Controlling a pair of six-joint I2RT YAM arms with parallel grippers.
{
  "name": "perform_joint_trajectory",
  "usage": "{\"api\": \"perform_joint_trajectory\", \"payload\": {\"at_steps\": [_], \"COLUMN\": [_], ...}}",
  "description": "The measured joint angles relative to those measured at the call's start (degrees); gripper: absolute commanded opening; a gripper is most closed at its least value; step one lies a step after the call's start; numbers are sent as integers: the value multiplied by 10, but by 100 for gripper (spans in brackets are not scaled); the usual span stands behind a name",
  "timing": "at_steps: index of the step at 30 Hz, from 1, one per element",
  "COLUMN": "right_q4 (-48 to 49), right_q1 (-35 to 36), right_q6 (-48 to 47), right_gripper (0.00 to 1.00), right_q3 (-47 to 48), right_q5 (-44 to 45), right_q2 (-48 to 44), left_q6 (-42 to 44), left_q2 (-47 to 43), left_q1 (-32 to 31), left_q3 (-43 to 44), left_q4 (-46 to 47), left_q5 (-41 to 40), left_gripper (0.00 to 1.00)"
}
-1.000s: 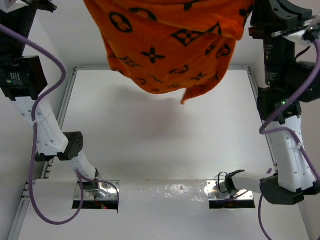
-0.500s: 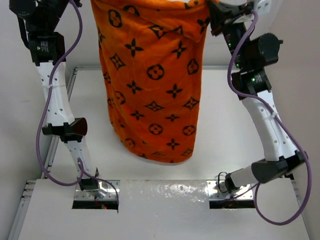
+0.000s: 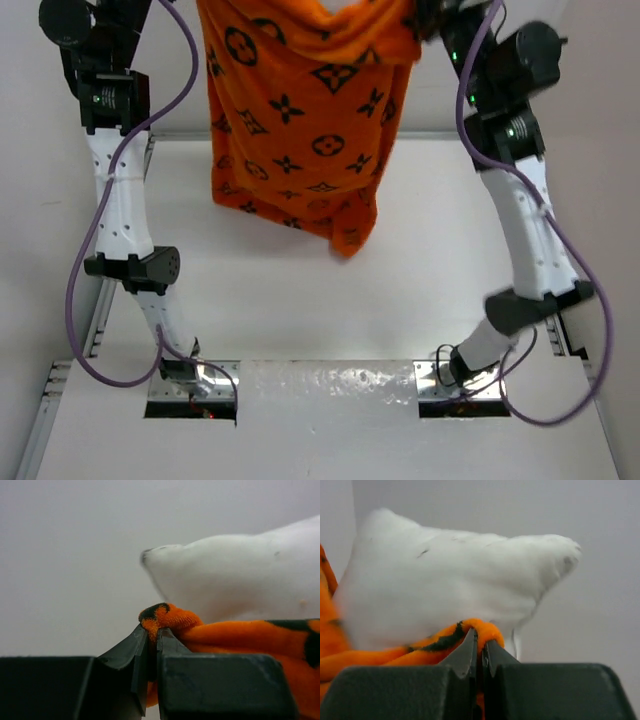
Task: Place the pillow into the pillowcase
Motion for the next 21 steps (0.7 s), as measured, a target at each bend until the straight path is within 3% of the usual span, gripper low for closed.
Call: {"api": "perform_joint_trajectory", "payload": {"at_steps": [3,5,6,7,9,12,13,16,17,20,21], "right_q4": [-37,19,81,75,31,-30,-29,75,52,-5,0], "right_q1": [4,5,5,5,4,8,9,5,5,6,7], "right_q6": [-7,-10,-11,-12,-22,-23,-24,-25,-30,-29,-27], "right_gripper": [0,0,0,0,0,0,0,0,0,0,0], "right_q3": [274,101,-21,-87,41,320,283,-23,-10,271,290], "right_q5": [-15,-2,7,14,11,-11,-5,9,10,-4,-7], "right_q2": [127,33,-31,-72,-26,117,101,-48,-44,102,120], "left_q6": [37,44,45,45,57,63,61,54,58,89,97], "left_q2": [40,24,2,-30,-31,27,29,-29,-33,26,40], "left_q1": [-1,-3,-3,-1,-1,-9,-9,-3,-3,-21,-28], "left_q3": [73,65,24,-38,-40,68,80,-28,-36,52,78], "left_q4": [1,-66,-75,-70,-75,-91,-113,-106,-100,-57,-54], "left_q5": [-19,-31,-35,-44,-42,-37,-40,-60,-60,-58,-67], "left_gripper": [0,0,0,0,0,0,0,0,0,0,0]}}
